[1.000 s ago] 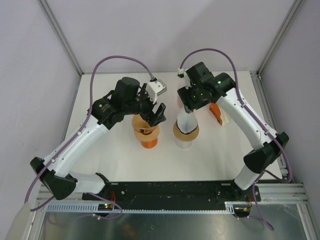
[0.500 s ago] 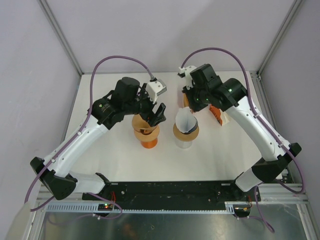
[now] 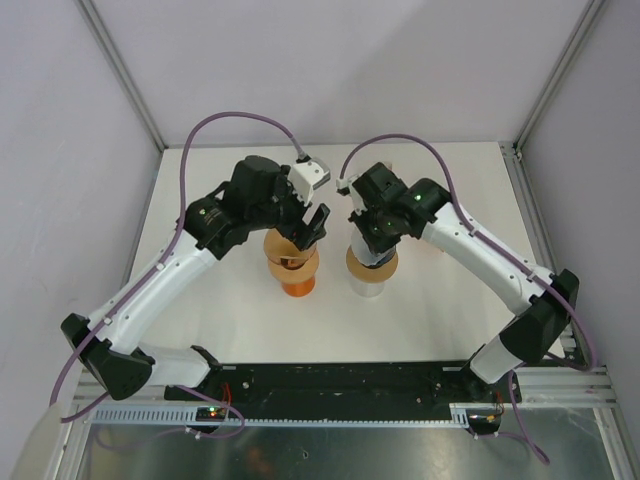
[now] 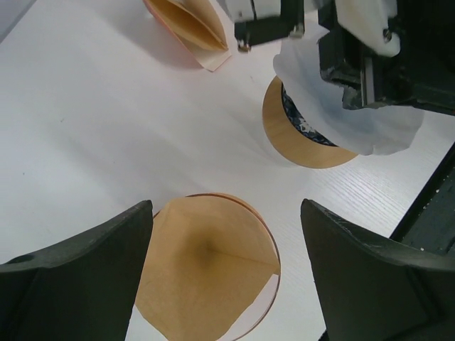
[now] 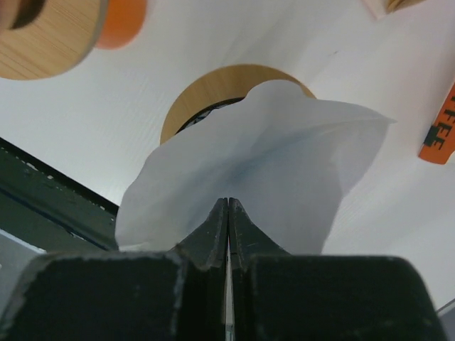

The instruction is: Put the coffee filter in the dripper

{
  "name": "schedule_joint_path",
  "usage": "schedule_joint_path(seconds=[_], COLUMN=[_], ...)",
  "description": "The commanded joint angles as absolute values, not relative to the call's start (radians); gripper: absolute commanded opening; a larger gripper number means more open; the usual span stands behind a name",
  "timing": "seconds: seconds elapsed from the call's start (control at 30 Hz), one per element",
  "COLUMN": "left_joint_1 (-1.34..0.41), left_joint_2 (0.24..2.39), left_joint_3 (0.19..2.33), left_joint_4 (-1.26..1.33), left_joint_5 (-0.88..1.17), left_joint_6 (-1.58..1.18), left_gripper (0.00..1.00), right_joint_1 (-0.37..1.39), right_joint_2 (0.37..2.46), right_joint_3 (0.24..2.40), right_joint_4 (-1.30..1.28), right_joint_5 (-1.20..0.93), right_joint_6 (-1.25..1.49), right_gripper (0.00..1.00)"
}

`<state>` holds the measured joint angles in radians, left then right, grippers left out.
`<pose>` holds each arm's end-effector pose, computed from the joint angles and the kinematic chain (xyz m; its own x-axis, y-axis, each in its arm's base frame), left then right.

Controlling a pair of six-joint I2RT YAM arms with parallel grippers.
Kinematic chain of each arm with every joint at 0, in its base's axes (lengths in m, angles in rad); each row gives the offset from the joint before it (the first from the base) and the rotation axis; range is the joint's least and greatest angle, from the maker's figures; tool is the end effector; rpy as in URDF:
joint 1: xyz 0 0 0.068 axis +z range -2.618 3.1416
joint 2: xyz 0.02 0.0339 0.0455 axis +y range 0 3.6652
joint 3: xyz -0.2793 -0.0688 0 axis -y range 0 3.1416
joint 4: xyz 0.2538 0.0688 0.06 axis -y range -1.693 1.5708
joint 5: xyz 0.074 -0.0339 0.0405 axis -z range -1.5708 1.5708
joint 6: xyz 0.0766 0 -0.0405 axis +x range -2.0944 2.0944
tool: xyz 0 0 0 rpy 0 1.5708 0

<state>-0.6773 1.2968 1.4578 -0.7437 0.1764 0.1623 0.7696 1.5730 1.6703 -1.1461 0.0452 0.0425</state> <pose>0.2332 -0.2048 0.4001 -0.3050 0.4495 -0.8396 0.7908 0.6107 0.0396 0.2483 0.2358 0.3467 -0.6508 -0.5715 -0.4998 -0.6519 0.7581 -0.0179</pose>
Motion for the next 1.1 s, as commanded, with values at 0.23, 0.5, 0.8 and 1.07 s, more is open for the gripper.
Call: schedule_joint_path(seconds=[0.23,0.5,0.8,1.07], left_joint_1=[-0.661,-0.653,-0.652,-0.653], left_joint_2=[1.262,1.261,1.267,1.265], left_joint_3=[1.449,1.447,1.449,1.447], left_joint_4=[-0.728,-0.728,-0.727,-0.728], left_joint_5=[0.134,0.134,0.144,0.16], left_joint_6=[0.181,0.184,0.181,0.178], left_gripper=[0.9,0.9,0.9,0.9], right_joint_1=[0.757,0.758,0.761,0.769], right_joint_2=[1.598,1.633,1.611,1.586], right_joint_3=[1.474,1.457,1.512,1.597], right_joint_4=[-0.954,-0.933,-0.954,-0.999], right_joint_5=[0.013,0.013,0.024,0.054], right_joint_6=[0.052,0.049,0.04,0.024], right_gripper=[0.0,0.0,0.0,0.01])
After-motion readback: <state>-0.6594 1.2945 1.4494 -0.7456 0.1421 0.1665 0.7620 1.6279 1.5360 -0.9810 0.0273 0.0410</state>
